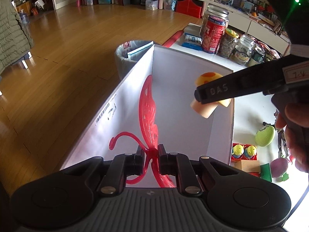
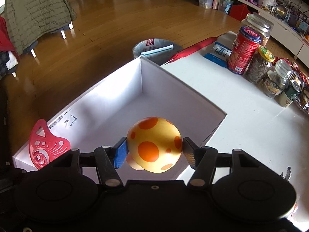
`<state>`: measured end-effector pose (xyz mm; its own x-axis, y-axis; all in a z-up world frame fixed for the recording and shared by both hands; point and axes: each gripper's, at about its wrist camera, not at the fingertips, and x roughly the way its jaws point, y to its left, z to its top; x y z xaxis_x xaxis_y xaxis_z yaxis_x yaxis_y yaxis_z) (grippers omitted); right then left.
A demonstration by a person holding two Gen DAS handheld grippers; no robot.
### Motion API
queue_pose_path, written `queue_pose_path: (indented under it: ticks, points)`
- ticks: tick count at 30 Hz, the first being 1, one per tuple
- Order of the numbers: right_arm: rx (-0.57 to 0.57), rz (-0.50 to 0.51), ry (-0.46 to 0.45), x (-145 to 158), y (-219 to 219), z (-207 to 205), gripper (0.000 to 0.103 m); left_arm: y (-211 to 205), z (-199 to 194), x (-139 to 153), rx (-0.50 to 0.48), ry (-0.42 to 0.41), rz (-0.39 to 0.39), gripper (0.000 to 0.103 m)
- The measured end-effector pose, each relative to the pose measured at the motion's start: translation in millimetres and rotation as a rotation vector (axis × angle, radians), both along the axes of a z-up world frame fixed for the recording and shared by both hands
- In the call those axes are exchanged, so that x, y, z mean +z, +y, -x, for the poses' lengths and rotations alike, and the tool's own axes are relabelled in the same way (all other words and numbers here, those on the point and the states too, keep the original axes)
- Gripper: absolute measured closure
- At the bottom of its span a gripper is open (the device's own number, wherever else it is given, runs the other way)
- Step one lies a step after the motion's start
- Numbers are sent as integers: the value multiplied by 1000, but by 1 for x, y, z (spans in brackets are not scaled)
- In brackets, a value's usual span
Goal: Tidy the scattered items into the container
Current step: 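Lower the ball into the box and open the right tool while the left tool releases the butterfly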
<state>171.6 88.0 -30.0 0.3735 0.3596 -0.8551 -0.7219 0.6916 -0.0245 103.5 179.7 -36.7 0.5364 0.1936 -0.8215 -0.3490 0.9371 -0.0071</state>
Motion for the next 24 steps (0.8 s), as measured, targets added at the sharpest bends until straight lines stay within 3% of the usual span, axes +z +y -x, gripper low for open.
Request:
queue_pose_path:
  ticks: [11, 12, 14, 16, 19, 24]
  points:
    - [7, 41, 32, -17, 11, -7, 44, 6, -7, -12, 26, 31, 24, 87]
    - [8, 43, 31, -17, 12, -7, 44, 6, -7, -12, 27, 30, 20, 83]
    - [10, 47, 33, -19, 13, -8, 44, 4, -6, -11, 35, 22, 6, 60]
    - [10, 48, 32, -19, 15, -9, 44, 3, -4, -8, 40, 6, -7, 53]
    - [12, 49, 33, -20, 18, -8, 44, 3, -1, -5, 47, -15, -15, 31]
    - [18, 54, 31, -23, 20, -8, 44, 0, 5, -1, 37, -47, -7, 28]
